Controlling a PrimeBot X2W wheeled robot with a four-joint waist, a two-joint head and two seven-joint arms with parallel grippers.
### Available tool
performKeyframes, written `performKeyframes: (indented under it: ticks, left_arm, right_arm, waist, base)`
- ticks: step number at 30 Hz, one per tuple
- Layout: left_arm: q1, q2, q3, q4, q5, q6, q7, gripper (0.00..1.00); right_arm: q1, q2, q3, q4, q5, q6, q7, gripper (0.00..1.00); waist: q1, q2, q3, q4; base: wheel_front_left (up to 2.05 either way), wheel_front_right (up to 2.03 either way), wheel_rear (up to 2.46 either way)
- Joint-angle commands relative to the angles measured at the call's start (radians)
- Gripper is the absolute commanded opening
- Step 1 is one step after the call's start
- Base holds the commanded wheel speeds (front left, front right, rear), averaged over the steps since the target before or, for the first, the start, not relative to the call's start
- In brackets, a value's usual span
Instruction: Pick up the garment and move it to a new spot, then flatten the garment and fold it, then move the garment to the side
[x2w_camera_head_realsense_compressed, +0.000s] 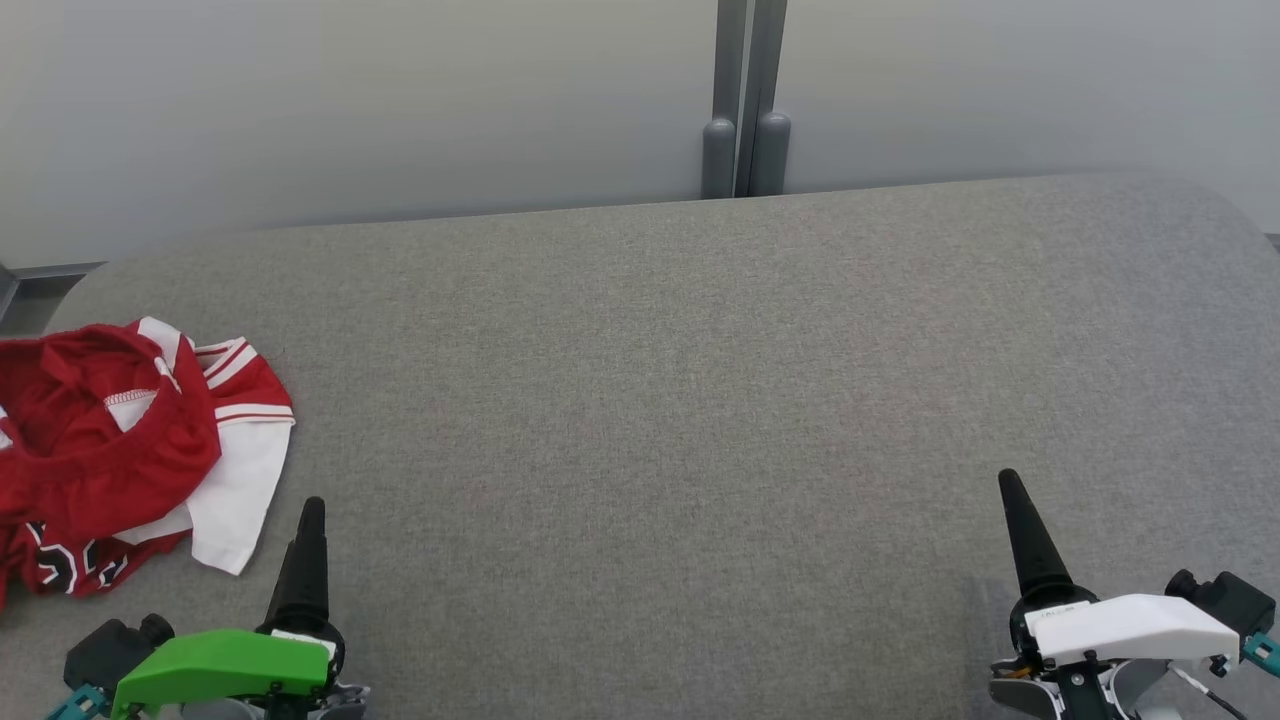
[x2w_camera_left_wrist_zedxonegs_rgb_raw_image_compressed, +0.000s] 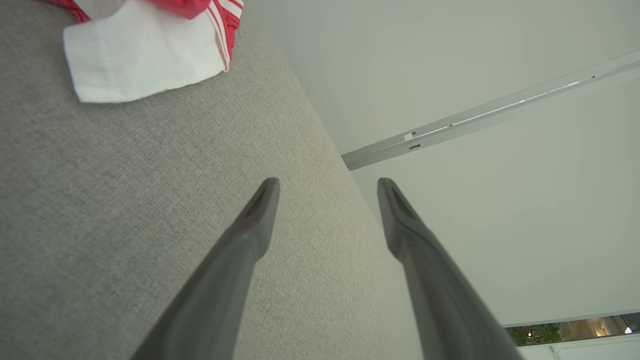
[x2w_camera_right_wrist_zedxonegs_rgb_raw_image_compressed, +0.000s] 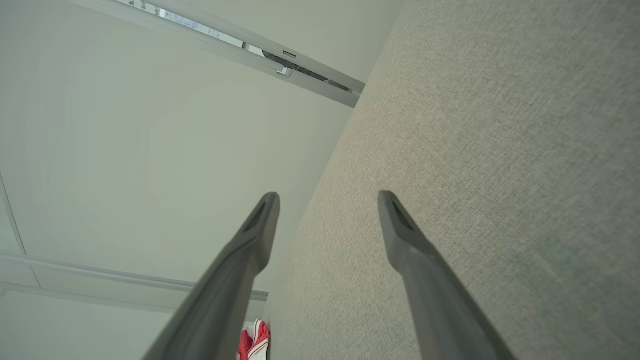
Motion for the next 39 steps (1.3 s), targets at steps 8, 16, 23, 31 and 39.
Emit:
performKeyframes:
  ticks: [8, 16, 23, 31, 39]
  left_arm:
    - [-0.031, 0.011, -0.028, -0.009, 0.199, 0.015, -0.041, 1.00]
    - [-0.033, 0.025, -0.057, -0.003, 0.365, 0.034, -0.074, 1.00]
    - [-0.035, 0.033, -0.076, 0.004, 0.479, 0.047, -0.102, 1.00]
    - [-0.039, 0.045, -0.082, 0.007, 0.581, 0.059, -0.130, 1.00]
    - [-0.042, 0.059, -0.087, 0.014, 0.668, 0.075, -0.153, 1.00]
  right_arm:
    - [-0.045, 0.001, 0.006, 0.009, -0.190, 0.000, 0.001, 1.00]
    - [-0.058, 0.005, 0.004, 0.013, -0.356, 0.000, 0.008, 1.00]
    - [-0.071, 0.006, 0.006, 0.019, -0.486, 0.000, 0.013, 1.00]
    - [-0.087, 0.006, 0.021, 0.030, -0.615, 0.000, 0.017, 1.00]
    - [-0.100, 0.005, 0.017, 0.039, -0.721, 0.000, 0.012, 1.00]
  waist:
    - [-0.0001, -0.0001, 0.000, 0.002]
    - [-0.0001, -0.0001, 0.000, 0.005]
    - [-0.0001, -0.0001, 0.002, 0.006]
    - [-0.0001, -0.0001, 0.006, 0.008]
    - [-0.0001, -0.0001, 0.009, 0.010]
  base:
    - [0.00, 0.00, 0.00]
    - [0.00, 0.00, 0.00]
    - [0.00, 0.00, 0.00]
    - [0.00, 0.00, 0.00]
    - [0.00, 0.00, 0.00]
